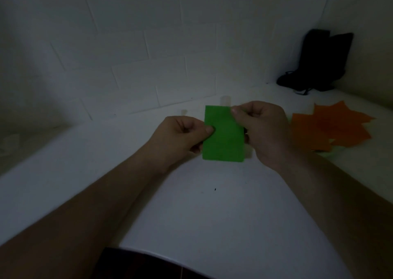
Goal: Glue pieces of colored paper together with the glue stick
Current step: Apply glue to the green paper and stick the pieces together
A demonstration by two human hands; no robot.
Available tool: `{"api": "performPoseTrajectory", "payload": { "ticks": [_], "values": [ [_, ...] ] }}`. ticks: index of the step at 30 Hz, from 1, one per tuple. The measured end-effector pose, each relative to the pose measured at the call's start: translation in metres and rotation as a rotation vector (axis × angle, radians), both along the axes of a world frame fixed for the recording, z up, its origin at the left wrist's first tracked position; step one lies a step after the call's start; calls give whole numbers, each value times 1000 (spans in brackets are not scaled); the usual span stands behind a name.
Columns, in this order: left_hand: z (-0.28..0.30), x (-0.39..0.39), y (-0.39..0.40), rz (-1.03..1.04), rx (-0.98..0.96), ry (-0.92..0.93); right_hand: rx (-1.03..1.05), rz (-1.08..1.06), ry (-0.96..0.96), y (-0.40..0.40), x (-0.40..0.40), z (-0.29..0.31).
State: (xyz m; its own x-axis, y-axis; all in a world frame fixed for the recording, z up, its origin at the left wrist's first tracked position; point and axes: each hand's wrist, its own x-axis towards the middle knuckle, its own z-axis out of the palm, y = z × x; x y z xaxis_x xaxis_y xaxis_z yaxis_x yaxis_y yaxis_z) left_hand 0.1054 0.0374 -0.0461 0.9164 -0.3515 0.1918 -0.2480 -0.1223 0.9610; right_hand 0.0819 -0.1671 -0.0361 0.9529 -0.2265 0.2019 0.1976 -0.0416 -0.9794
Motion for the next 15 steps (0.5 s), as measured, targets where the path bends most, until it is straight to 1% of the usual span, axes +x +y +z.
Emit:
{"api": "performPoseTrajectory", "payload": {
  "ticks": [2,4,6,9,13,15],
  "values": [
    [-1,0,-1,42,2,-22,75,33,24,0,-1,2],
    [-2,3,1,75,-51,-29,103,149,111,2,-3,1],
    [-1,4,2,85,-109,-21,25,264,180,5,-7,0],
    [2,2,2,124,-169,-34,-142,326,154,7,-9,-5],
    [0,2,3,176,-146,-206,-143,337,123,10,-8,-8],
    [-1,3,4,191,-83,-312,-128,333,129,11,-8,-9]
  ]
}}
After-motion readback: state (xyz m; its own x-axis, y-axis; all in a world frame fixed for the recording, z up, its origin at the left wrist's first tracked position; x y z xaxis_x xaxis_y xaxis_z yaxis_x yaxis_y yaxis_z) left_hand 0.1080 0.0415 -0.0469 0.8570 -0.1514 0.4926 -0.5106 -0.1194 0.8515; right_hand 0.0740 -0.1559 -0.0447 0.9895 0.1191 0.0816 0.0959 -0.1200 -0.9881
